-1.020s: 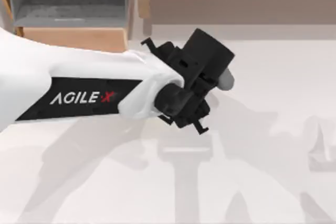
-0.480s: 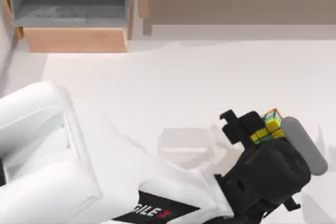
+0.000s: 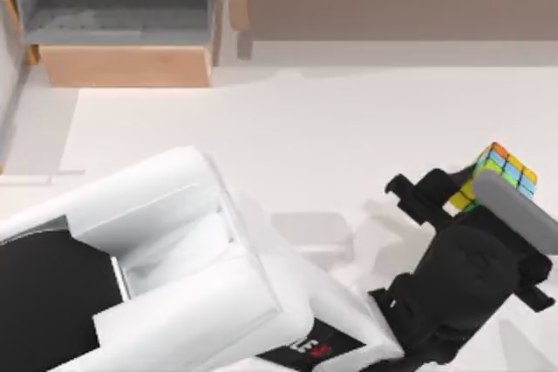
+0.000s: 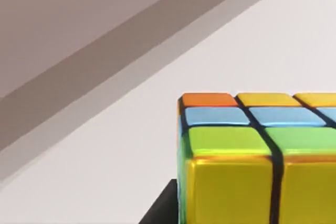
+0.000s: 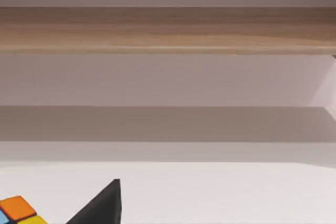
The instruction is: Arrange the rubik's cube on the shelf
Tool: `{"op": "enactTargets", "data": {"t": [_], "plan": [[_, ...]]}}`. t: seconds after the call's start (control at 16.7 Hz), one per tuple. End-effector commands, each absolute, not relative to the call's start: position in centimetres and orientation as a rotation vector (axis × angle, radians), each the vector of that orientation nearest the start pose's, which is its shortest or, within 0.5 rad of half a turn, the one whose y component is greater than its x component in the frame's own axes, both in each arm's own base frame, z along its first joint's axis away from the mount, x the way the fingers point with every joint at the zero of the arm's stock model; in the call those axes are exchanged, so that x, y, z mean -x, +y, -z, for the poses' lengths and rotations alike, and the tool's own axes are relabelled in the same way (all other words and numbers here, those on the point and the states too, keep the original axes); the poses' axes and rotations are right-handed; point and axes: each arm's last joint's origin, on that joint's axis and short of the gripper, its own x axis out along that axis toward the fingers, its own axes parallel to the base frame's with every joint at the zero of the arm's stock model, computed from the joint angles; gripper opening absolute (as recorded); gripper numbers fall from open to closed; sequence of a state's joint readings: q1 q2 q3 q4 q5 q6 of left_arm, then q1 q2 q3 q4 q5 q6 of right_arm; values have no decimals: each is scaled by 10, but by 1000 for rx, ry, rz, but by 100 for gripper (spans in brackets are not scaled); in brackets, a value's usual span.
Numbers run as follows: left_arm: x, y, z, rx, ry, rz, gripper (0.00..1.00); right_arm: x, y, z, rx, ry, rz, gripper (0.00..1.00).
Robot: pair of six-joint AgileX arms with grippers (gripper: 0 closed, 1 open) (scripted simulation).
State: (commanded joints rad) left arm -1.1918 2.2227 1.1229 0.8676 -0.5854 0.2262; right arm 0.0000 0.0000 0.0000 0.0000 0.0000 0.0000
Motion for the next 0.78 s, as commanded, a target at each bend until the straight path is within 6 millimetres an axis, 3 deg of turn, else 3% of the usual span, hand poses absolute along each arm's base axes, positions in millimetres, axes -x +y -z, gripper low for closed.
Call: {"op": "enactTargets", "data": {"t": [0.24, 0.54, 0.78], "plan": [[-244, -394, -113, -211, -11, 416, 0, -106, -1, -160, 0, 0, 0, 100], [-322, -357, -138, -53, -119, 148, 0, -106, -1, -160, 0, 0, 0, 100], [-353, -333, -150, 1, -162, 22, 0, -106, -1, -160, 0, 0, 0, 100]]}}
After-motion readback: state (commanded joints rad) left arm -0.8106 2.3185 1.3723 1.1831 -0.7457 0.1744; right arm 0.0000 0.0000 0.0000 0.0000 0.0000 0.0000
